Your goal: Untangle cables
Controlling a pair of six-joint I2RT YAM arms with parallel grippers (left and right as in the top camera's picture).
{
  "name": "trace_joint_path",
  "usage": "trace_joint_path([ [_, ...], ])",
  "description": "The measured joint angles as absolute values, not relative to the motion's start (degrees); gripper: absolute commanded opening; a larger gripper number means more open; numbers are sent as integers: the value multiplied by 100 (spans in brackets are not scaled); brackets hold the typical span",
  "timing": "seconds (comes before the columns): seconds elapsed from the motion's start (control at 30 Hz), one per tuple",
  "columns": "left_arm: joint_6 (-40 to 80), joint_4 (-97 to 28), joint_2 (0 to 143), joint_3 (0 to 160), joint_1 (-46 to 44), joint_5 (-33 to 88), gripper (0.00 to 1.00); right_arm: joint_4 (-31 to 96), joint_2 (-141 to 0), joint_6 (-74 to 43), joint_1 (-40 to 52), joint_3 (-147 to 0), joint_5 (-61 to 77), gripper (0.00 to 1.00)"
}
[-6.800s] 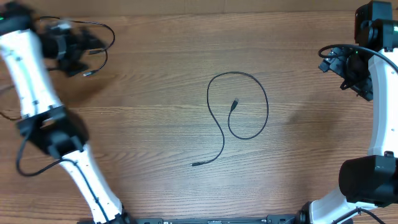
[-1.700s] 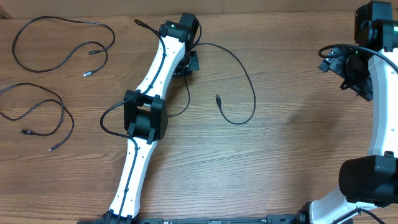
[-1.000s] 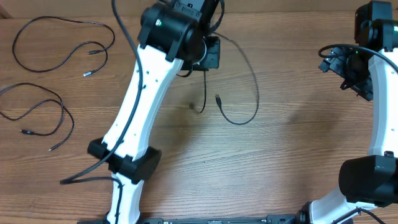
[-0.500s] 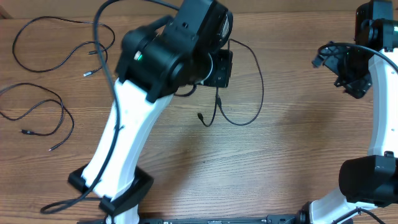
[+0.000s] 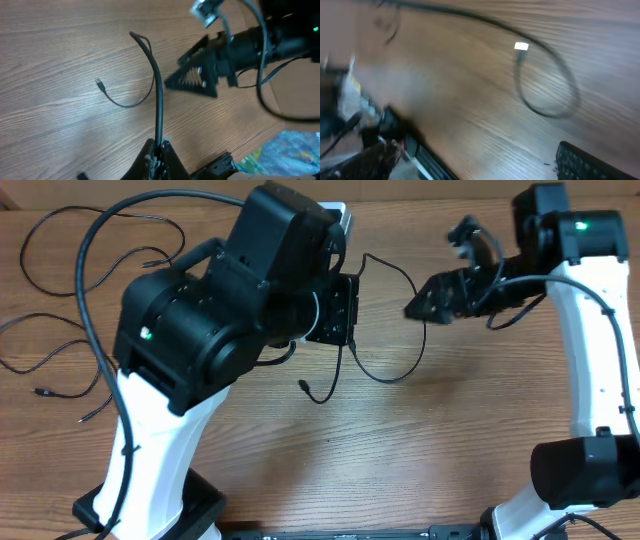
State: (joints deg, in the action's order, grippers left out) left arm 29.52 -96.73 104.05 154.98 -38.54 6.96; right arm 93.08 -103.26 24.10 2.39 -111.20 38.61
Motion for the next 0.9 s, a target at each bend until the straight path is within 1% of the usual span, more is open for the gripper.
trace_joint_path([
  [0.13,2989,-9673,10263,15498,-3854,668,4,9177,-10326,3312,668,-11120,4077,100],
  [0.33,2991,-9673,10169,15498,-3854,886,4,8396,-10326,3813,1070,-11120,3988,100],
  [0.57,2991,-9673,10167,15498,-3854,1083,4,7959,-10326,3922,1061,-11120,3518,100],
  [0.73,2991,-9673,10167,15498,-3854,1096,4,7872,-10326,3745,1059,-11120,3168,100],
  [0.9,2991,-9673,10167,15498,-3854,1103,4,7470,-10326,3677,1059,-11120,3068,100],
])
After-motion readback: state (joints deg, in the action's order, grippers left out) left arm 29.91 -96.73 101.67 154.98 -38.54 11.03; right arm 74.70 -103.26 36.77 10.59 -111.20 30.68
